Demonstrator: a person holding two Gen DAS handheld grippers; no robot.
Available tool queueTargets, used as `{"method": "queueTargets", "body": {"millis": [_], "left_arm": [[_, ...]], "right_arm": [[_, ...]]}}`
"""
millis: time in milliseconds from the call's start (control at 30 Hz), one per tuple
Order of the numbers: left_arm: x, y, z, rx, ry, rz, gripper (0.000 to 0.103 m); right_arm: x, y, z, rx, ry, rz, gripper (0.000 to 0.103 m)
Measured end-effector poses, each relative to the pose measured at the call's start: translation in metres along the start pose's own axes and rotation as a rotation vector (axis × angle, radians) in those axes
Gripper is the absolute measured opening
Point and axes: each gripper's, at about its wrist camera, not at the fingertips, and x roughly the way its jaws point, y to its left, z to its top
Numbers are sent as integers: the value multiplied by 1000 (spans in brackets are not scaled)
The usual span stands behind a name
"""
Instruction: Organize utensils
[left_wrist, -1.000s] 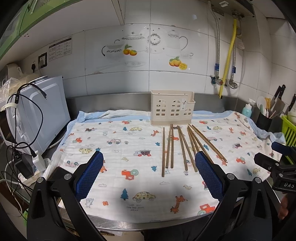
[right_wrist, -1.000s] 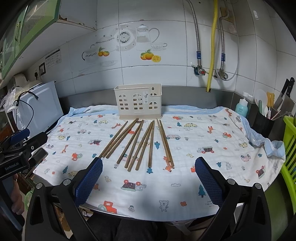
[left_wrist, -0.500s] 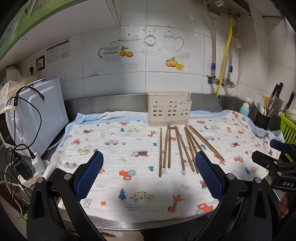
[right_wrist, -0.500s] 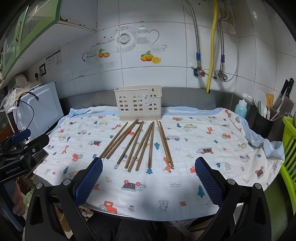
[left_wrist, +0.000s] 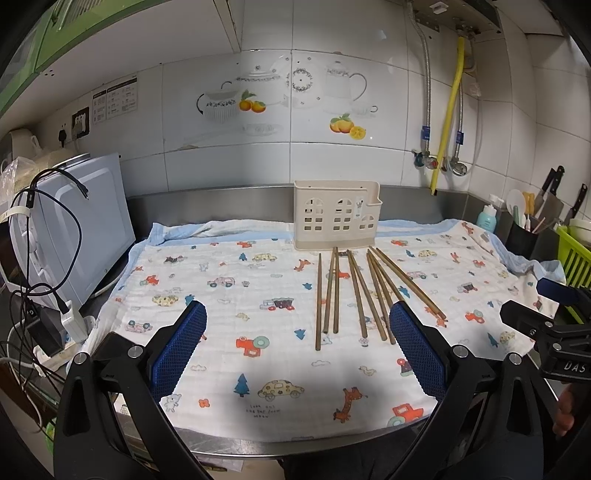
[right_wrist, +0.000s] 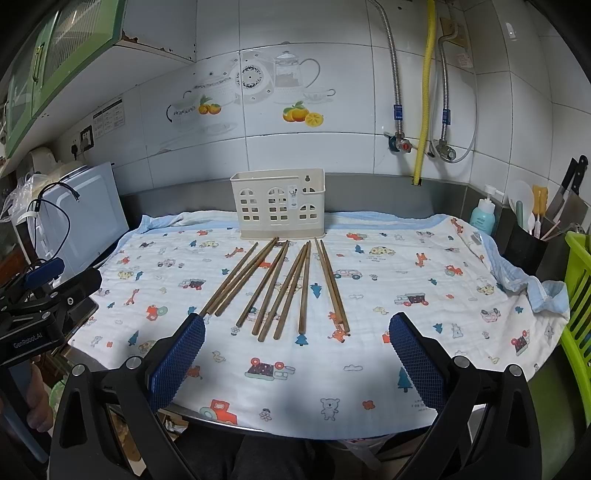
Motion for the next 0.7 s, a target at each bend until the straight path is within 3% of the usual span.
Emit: {"method": "queueTargets", "body": {"millis": [700], "left_arm": [[2,2,-3,-10,8,-7,98]], "right_arm": [[0,1,-1,2,0,0,97]]}}
